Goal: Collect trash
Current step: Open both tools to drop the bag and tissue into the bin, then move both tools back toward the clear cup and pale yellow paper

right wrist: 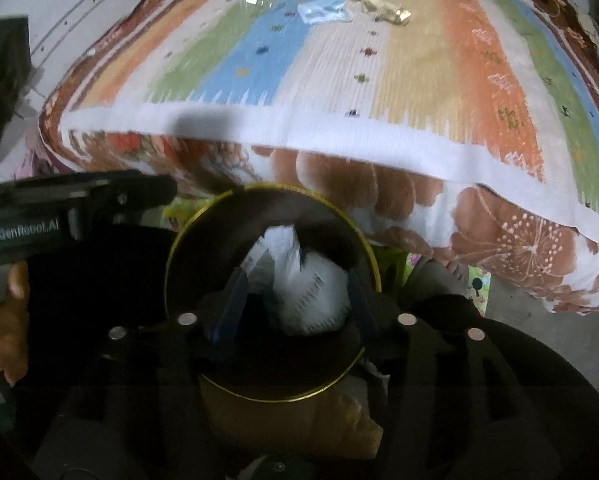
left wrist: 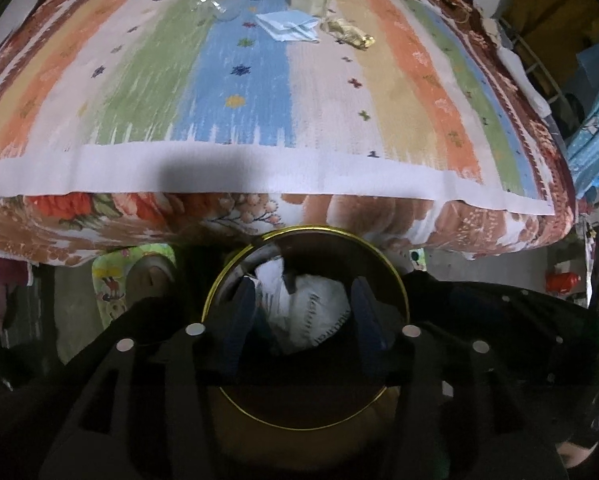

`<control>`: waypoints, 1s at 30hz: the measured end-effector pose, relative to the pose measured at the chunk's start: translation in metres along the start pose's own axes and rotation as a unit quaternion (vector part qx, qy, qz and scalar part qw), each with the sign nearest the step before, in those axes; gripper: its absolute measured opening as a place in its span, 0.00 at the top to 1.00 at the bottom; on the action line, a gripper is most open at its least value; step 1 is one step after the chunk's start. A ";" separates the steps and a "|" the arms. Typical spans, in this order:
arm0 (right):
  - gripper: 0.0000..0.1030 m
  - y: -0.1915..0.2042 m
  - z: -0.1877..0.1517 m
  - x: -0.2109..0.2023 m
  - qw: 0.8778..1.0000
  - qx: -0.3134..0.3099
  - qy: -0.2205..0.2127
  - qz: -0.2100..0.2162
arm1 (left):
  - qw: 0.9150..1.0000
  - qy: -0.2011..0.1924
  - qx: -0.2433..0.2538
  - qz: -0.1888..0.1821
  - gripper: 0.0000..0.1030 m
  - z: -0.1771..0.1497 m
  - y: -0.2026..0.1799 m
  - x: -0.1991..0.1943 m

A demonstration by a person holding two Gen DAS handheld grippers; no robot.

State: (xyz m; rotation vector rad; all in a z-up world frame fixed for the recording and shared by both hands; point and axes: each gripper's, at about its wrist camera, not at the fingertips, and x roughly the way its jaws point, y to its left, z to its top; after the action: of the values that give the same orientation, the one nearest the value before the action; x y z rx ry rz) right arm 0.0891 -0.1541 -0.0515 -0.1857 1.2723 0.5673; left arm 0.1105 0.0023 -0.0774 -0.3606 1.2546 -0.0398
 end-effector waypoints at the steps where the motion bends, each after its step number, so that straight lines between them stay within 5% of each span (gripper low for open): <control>1: 0.50 -0.001 0.002 -0.004 1.000 -0.002 -0.007 -0.007 | 1.000 -0.003 -0.001 -0.001 0.47 0.002 0.000 -0.002; 8: 0.39 -0.001 0.020 -0.031 0.997 -0.030 -0.060 -0.027 | 0.999 -0.027 0.007 -0.040 0.29 0.021 0.002 -0.024; 21: 0.19 0.005 0.061 -0.052 0.991 -0.075 -0.108 -0.023 | 0.996 -0.088 -0.018 -0.008 0.21 0.071 0.023 -0.044; 30: 0.09 -0.010 0.104 -0.059 0.986 -0.064 -0.154 -0.026 | 0.991 -0.131 -0.032 -0.015 0.06 0.107 0.032 -0.050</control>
State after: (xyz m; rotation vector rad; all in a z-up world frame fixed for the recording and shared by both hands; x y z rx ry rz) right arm 0.1720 -0.1352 0.0336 -0.2281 0.9296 0.6088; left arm 0.1891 0.0704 -0.0122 -0.4260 0.9918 0.0211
